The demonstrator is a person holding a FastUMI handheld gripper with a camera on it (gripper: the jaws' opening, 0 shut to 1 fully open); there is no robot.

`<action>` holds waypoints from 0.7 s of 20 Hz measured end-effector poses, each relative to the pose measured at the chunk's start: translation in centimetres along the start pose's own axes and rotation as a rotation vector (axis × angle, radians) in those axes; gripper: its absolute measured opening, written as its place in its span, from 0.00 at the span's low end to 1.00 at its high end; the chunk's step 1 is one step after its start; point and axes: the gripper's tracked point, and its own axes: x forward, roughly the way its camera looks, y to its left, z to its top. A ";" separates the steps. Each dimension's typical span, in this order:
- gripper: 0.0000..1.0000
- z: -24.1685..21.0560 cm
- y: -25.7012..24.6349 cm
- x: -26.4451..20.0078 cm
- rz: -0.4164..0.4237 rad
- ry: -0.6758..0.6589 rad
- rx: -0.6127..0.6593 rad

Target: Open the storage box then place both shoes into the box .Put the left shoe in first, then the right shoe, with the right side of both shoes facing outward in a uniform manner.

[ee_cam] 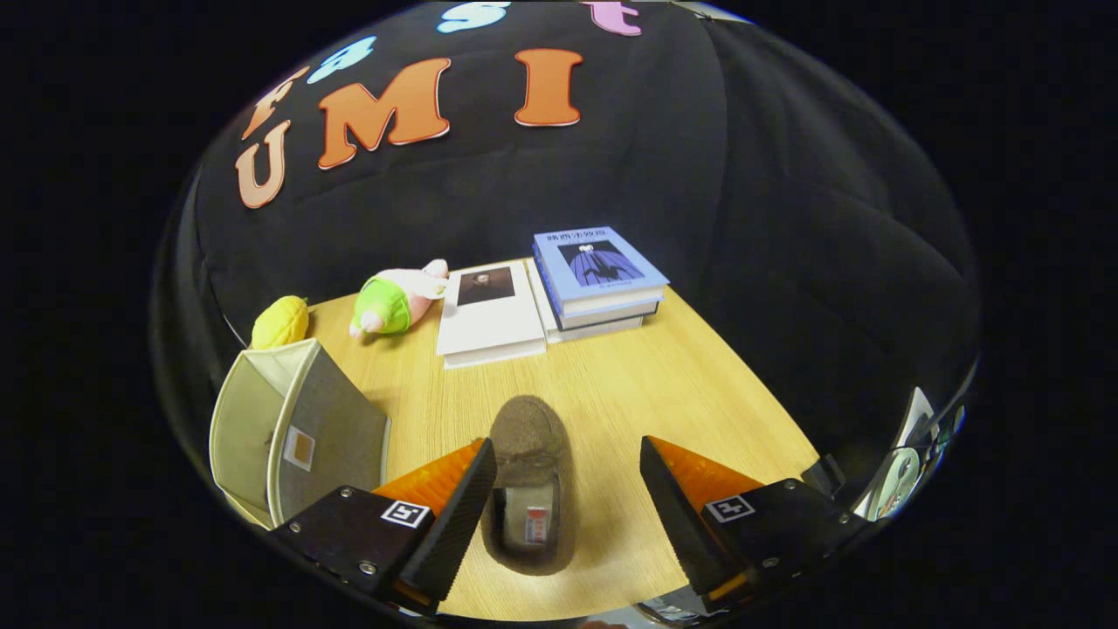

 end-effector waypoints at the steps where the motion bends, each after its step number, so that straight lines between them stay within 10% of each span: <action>1: 0.99 -1.0 0.0 0.5 0.002 0.023 -0.001; 9: 0.98 -7.8 -0.2 3.4 0.009 0.186 0.003; 14: 0.36 -8.9 0.5 5.0 0.020 0.219 0.070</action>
